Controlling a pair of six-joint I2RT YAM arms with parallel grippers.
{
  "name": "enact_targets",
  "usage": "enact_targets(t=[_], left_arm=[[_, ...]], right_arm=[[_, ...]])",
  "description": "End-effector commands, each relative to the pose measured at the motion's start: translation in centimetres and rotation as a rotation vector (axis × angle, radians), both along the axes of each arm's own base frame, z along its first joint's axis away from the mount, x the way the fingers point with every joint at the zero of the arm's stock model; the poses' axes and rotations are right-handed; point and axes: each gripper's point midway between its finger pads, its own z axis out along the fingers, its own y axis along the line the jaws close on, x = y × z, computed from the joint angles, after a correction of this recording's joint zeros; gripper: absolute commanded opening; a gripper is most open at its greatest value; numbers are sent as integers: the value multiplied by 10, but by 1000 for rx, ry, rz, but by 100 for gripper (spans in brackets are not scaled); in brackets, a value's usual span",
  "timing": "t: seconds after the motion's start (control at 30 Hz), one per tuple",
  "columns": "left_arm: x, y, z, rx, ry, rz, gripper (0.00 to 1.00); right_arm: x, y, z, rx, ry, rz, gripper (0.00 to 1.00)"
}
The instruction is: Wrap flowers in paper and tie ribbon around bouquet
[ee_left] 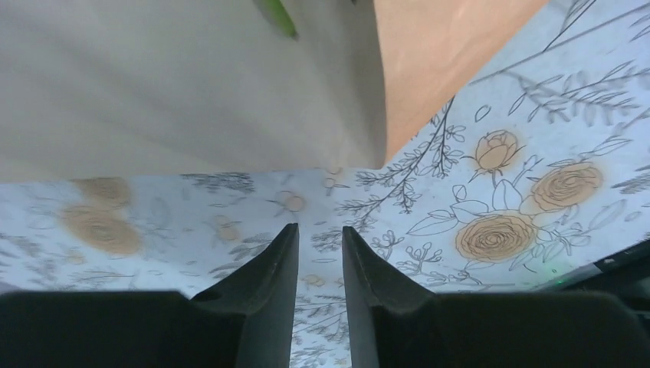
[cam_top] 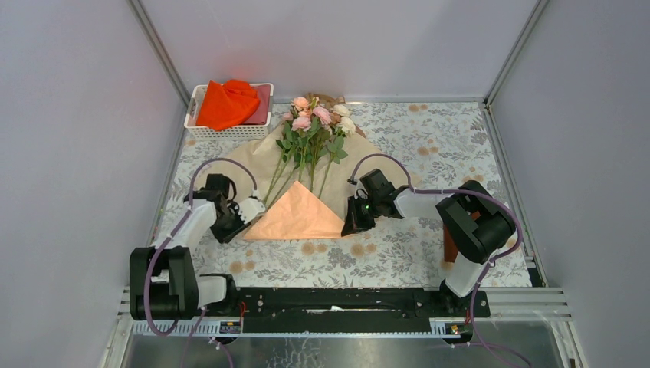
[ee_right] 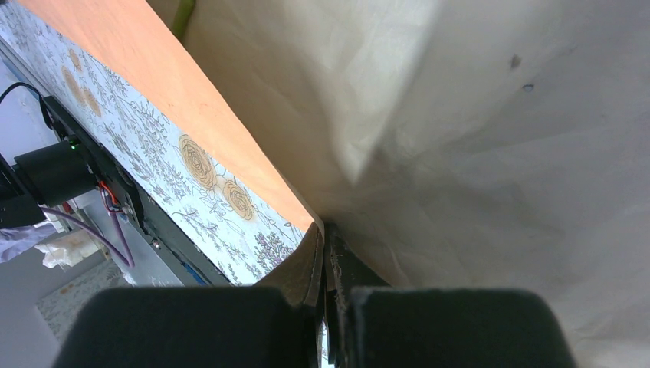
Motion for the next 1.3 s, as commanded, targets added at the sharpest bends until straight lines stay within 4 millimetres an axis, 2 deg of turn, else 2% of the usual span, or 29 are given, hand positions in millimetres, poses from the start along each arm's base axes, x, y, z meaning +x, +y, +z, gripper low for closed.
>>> enact_targets(t=[0.0, 0.07, 0.13, 0.2, 0.27, 0.43, 0.6, 0.7, 0.83, 1.0, 1.1, 1.27], left_arm=[[29, -34, 40, -196, -62, -32, 34], [54, -50, 52, -289, -114, -12, 27], [93, -49, 56, -297, -199, 87, 20], [119, -39, 47, -261, -227, 177, 18], [129, -40, 33, -264, -182, 205, 16], [127, -69, 7, -295, -99, 148, 16], [110, -94, -20, -275, -49, 78, 16], [103, -108, -29, -273, -11, 49, 18], [94, -136, -26, -349, 29, -18, 18], [95, -167, -8, -422, 32, -99, 22], [108, -167, -1, -389, -8, -104, 23], [121, -152, 21, -333, -74, -132, 26]], right_arm=[[-7, -27, -26, -153, 3, -5, 0], [-7, -26, -25, -150, 4, -6, 0], [-7, -26, -26, -149, 7, -5, 0], [-7, -25, -25, -147, 7, -5, 0], [-7, -25, -25, -147, 8, -6, 0], [-5, -24, -25, -144, 9, -9, 0], [-6, -23, -23, -136, 10, -11, 0], [-7, -25, -22, -143, 7, -12, 0], [-8, -27, -22, -149, 4, -12, 0], [-9, -28, -24, -150, 7, -13, 0], [-10, -28, -23, -149, 7, -12, 0], [-9, -31, -21, -164, 1, -10, 0]])
